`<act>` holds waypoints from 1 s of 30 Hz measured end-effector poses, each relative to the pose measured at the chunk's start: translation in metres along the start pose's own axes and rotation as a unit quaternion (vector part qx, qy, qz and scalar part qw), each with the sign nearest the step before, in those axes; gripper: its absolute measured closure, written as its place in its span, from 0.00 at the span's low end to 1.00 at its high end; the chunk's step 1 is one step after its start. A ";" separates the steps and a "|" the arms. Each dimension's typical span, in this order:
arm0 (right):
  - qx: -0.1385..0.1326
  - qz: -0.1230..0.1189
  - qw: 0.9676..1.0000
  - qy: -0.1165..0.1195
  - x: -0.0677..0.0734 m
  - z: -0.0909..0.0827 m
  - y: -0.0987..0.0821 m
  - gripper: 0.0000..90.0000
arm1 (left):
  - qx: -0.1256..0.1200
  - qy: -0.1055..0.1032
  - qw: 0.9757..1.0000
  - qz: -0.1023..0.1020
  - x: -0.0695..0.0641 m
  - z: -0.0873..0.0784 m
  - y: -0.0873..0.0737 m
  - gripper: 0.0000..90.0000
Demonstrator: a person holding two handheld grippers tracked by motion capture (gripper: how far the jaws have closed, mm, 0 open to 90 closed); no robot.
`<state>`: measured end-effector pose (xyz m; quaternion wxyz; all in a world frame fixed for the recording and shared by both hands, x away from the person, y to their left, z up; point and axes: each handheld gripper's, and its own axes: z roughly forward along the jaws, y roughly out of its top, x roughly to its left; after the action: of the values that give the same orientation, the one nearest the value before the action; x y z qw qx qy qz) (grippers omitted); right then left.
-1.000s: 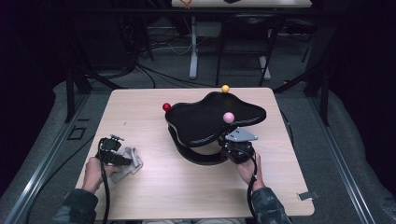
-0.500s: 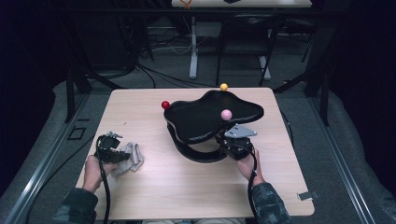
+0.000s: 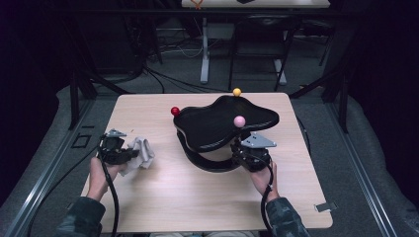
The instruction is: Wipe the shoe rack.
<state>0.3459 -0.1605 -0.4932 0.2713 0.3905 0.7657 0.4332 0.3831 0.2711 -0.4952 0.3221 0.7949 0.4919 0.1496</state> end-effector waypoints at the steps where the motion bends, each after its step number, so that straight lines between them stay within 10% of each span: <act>1: 0.001 0.000 1.000 -0.001 0.000 0.000 0.000 0.83 | -0.004 0.000 1.000 -0.002 -0.001 -0.001 0.003 0.91; 30: -0.007 -0.001 1.000 -0.008 0.002 0.001 -0.003 0.83 | -0.027 -0.012 0.999 0.040 -0.027 0.041 0.087 0.91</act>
<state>0.3443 -0.1591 -0.4963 0.2809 0.3915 0.7609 0.4346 0.4524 0.2059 -0.4663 0.3436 0.8066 0.4514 0.1660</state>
